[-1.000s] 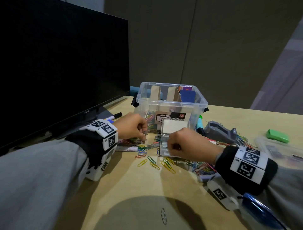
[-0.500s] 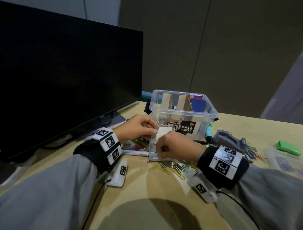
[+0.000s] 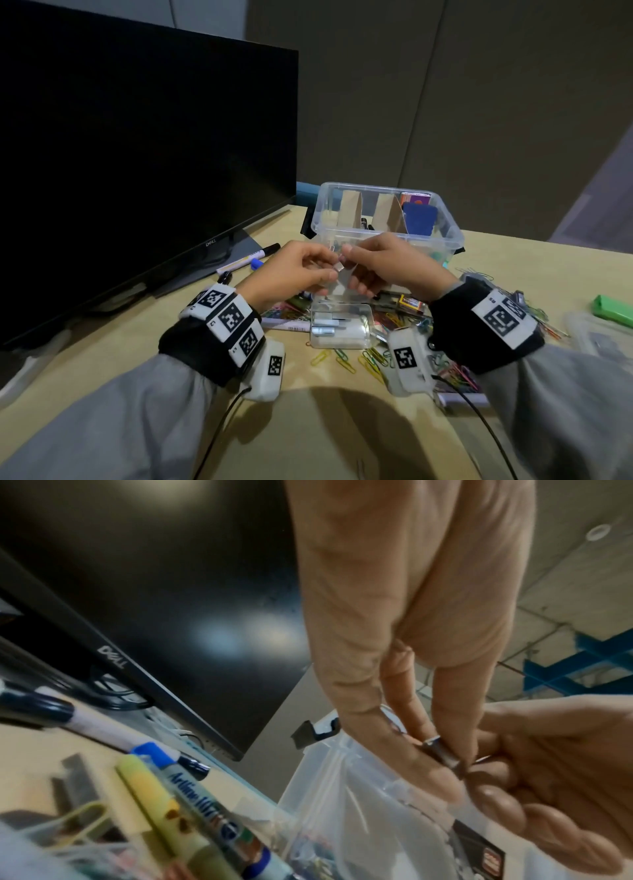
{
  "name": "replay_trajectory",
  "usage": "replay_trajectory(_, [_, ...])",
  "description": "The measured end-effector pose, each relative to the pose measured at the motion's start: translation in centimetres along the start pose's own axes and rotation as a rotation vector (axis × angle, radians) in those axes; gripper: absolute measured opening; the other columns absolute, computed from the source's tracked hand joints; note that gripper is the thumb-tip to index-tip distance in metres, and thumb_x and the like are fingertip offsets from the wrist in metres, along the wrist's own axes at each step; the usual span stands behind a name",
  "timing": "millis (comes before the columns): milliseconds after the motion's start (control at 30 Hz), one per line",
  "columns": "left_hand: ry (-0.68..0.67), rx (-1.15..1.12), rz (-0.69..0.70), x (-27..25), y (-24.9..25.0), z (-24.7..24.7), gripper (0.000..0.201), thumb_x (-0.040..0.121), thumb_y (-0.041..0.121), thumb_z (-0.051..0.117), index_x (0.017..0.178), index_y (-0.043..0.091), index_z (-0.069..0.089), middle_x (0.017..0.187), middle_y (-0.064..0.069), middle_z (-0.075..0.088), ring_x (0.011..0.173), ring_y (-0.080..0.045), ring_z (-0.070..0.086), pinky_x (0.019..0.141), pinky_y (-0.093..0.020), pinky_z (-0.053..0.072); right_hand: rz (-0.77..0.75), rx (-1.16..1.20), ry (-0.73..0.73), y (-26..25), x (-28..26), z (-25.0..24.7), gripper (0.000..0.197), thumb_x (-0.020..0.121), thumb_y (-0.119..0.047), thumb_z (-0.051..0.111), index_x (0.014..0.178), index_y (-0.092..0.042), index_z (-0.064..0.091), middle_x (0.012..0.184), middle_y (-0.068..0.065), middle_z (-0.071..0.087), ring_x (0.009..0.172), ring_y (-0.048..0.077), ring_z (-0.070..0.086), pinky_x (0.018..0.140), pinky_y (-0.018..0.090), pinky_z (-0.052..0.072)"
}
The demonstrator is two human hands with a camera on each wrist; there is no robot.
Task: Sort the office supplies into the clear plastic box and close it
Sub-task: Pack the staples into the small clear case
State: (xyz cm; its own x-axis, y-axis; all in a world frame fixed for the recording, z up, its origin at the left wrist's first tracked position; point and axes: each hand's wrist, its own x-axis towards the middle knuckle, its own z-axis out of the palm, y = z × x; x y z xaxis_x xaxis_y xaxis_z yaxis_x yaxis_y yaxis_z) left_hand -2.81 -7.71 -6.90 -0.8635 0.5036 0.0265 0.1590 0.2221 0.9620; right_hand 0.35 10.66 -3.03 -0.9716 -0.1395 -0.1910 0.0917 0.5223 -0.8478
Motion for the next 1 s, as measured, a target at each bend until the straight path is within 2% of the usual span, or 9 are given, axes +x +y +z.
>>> replay_trajectory(67, [0.026,0.036,0.037,0.1,0.1,0.2,0.020,0.088,0.002,0.067,0.107,0.009,0.069,0.086,-0.004,0.065,0.076,-0.010,0.067,0.078,-0.032,0.060,0.024,0.079,-0.016,0.2,0.2,0.2,0.032,0.098,-0.028,0.054,0.103,0.001,0.064,0.076,0.016,0.067,0.065,0.025,0.059,0.059,0.030,0.053])
replay_trajectory(200, [0.113,0.196,0.101,0.2,0.0,0.4,0.020,0.084,0.006,0.073,0.101,0.016,0.075,0.082,-0.001,0.072,0.078,-0.014,0.068,0.079,-0.031,0.059,0.078,0.269,-0.025,1.0,0.8,0.3,0.016,0.094,-0.012,0.061,0.096,0.004,0.064,0.074,0.015,0.065,0.056,0.017,0.057,0.052,0.024,0.051])
replay_trajectory(300, [0.151,0.291,0.140,0.3,0.1,0.7,0.022,0.083,0.007,0.074,0.096,0.024,0.076,0.080,0.006,0.072,0.076,-0.003,0.067,0.074,-0.021,0.057,0.094,0.400,-0.007,1.3,1.2,0.5,0.005,0.091,0.003,0.059,0.090,0.004,0.063,0.070,0.017,0.063,0.053,0.016,0.055,0.049,0.021,0.052])
replay_trajectory(367, [0.159,0.273,0.133,0.6,0.1,0.7,0.025,0.083,0.005,0.073,0.098,0.025,0.075,0.083,0.006,0.072,0.077,-0.002,0.066,0.074,-0.018,0.056,0.083,0.422,0.033,1.3,1.2,0.5,0.008,0.089,0.007,0.058,0.087,0.003,0.063,0.066,0.014,0.062,0.050,0.015,0.055,0.048,0.019,0.052])
replay_trajectory(500, [0.153,0.020,0.064,0.9,-0.3,0.2,0.026,0.082,-0.003,0.072,0.100,0.017,0.072,0.087,-0.002,0.072,0.080,-0.009,0.068,0.077,-0.023,0.057,0.024,0.323,0.125,1.2,1.4,0.3,0.012,0.084,0.008,0.065,0.084,-0.004,0.066,0.073,0.015,0.065,0.053,0.015,0.058,0.053,0.019,0.055])
replay_trajectory(667, [0.142,-0.185,0.002,0.6,-0.8,-0.1,0.024,0.081,-0.008,0.070,0.100,0.008,0.070,0.086,-0.003,0.072,0.076,-0.008,0.069,0.067,-0.017,0.053,-0.106,0.185,0.164,1.1,1.0,0.3,0.009,0.083,0.006,0.067,0.087,-0.002,0.066,0.070,0.014,0.066,0.064,0.022,0.062,0.062,0.028,0.056])
replay_trajectory(800, [0.161,-0.205,0.008,0.6,-0.9,-0.1,0.025,0.080,-0.009,0.071,0.097,0.009,0.070,0.084,0.000,0.072,0.074,-0.006,0.069,0.065,-0.015,0.052,-0.148,0.129,0.143,0.6,1.0,0.6,0.007,0.084,0.008,0.065,0.087,0.001,0.067,0.073,0.020,0.067,0.063,0.024,0.061,0.061,0.027,0.056])
replay_trajectory(900, [0.195,-0.196,0.021,0.7,-1.0,-0.1,0.025,0.079,-0.008,0.072,0.093,0.012,0.070,0.079,0.004,0.072,0.075,-0.007,0.069,0.067,-0.019,0.055,-0.103,0.234,0.125,0.8,1.2,0.8,0.007,0.085,0.008,0.063,0.087,0.002,0.066,0.067,0.015,0.065,0.057,0.021,0.059,0.056,0.024,0.054])
replay_trajectory(1000, [0.215,-0.176,0.046,0.6,-1.0,0.1,0.025,0.078,-0.005,0.074,0.091,0.015,0.071,0.078,0.005,0.072,0.076,-0.007,0.069,0.070,-0.020,0.056,-0.049,0.353,0.093,1.1,1.4,0.9,0.010,0.087,0.009,0.061,0.088,0.001,0.066,0.069,0.016,0.064,0.055,0.018,0.058,0.054,0.020,0.054])
